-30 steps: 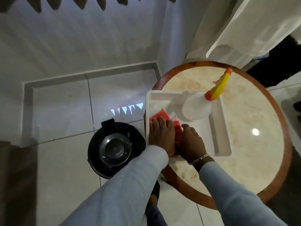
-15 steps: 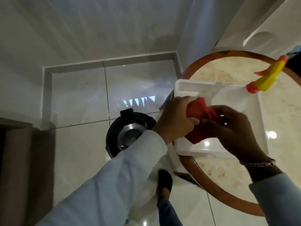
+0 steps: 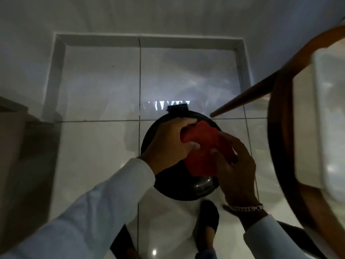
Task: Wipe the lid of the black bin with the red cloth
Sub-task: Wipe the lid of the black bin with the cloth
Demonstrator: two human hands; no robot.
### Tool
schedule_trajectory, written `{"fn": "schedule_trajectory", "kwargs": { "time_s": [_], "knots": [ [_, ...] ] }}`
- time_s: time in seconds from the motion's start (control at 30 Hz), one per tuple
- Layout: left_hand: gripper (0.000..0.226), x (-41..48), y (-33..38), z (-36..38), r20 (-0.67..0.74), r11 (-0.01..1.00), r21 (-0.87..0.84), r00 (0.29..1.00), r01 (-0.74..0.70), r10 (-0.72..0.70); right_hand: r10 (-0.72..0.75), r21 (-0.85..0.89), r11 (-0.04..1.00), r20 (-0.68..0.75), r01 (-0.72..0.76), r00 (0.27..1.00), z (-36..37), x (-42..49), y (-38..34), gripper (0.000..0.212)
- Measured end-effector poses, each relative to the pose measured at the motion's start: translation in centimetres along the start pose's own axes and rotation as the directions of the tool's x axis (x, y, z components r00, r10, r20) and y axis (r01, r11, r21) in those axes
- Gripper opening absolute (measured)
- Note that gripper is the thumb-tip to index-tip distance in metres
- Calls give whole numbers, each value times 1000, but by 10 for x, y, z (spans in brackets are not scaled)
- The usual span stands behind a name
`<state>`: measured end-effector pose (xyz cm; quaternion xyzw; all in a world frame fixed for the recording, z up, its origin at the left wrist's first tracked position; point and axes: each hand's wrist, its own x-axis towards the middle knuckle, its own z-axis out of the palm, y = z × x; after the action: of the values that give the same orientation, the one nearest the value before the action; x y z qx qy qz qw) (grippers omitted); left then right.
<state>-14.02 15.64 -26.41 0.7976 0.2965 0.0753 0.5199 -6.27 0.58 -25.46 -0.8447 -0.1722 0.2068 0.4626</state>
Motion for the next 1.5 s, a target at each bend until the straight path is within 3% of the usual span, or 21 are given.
{"fn": "schedule_trajectory", "kwargs": {
  "time_s": [0.13, 0.2, 0.3, 0.37, 0.43, 0.47, 0.53, 0.6, 0.67, 0.7, 0.8, 0.87, 1.03, 1.1, 1.2, 1.27, 1.33, 1.4, 1.5],
  "knots": [
    [52, 5, -60, -2, -177, 992, 80, 978, -93, 106, 7, -253, 967, -9, -9, 1000, 15, 7, 47, 32],
    [47, -1, -90, 0, -225, 990, 88, 966, -108, 126, -113, -399, 911, -3, 103, 994, 16, 14, 60, 33],
    [48, -7, -120, 9, -114, 987, 92, 984, -130, 140, -354, -426, 822, 135, 377, 925, 28, 28, 63, 51],
    [50, -4, -131, 17, -65, 972, 164, 982, -167, 180, -405, -507, 687, 327, 520, 854, 50, 31, 69, 63],
    [49, 0, -136, 24, -77, 947, 250, 970, -203, 229, -441, -605, 541, 388, 584, 810, 65, 28, 83, 61],
    [48, 1, -138, 25, -88, 937, 277, 965, -213, 246, -460, -620, 536, 354, 573, 814, 69, 28, 89, 56],
    [49, 2, -141, 27, -99, 928, 302, 961, -217, 257, -442, -618, 632, 208, 468, 872, 72, 29, 92, 50],
    [50, 3, -144, 27, -85, 928, 307, 965, -213, 250, -332, -592, 758, 10, 273, 943, 82, 35, 84, 50],
    [51, 3, -145, 26, -74, 929, 307, 968, -208, 241, -254, -585, 799, -115, 142, 960, 99, 39, 71, 50],
    [51, 4, -145, 26, -75, 928, 307, 967, -209, 243, -271, -613, 775, -101, 154, 957, 106, 38, 66, 49],
    [50, 4, -146, 26, -84, 926, 307, 963, -218, 254, -404, -656, 639, 157, 401, 901, 105, 24, 72, 46],
    [50, 4, -144, 26, -78, 927, 306, 965, -217, 252, -435, -644, 593, 248, 483, 866, 87, 10, 84, 47],
    [51, 4, -143, 26, -68, 916, 343, 968, -205, 242, -231, -644, 746, -9, 170, 973, 94, 33, 71, 51],
    [51, 5, -144, 25, -74, 912, 353, 966, -206, 247, -247, -668, 708, 72, 230, 966, 107, 32, 61, 52],
    [52, 5, -142, 25, -65, 911, 350, 964, -219, 256, -404, -661, 570, 291, 488, 867, 88, -3, 82, 49],
    [51, 4, -142, 25, -73, 912, 355, 966, -207, 247, -405, -651, 600, 254, 465, 878, 68, -9, 94, 48],
    [51, 4, -144, 27, -82, 912, 354, 964, -208, 252, -307, -655, 696, 97, 292, 947, 71, 7, 88, 49],
    [50, 5, -145, 27, -90, 915, 342, 961, -216, 260, -249, -644, 740, 9, 196, 968, 97, 31, 70, 49],
    [51, 6, -146, 27, -96, 930, 271, 955, -247, 282, -353, -661, 643, 192, 387, 916, 121, 31, 60, 48]
  ]
}}
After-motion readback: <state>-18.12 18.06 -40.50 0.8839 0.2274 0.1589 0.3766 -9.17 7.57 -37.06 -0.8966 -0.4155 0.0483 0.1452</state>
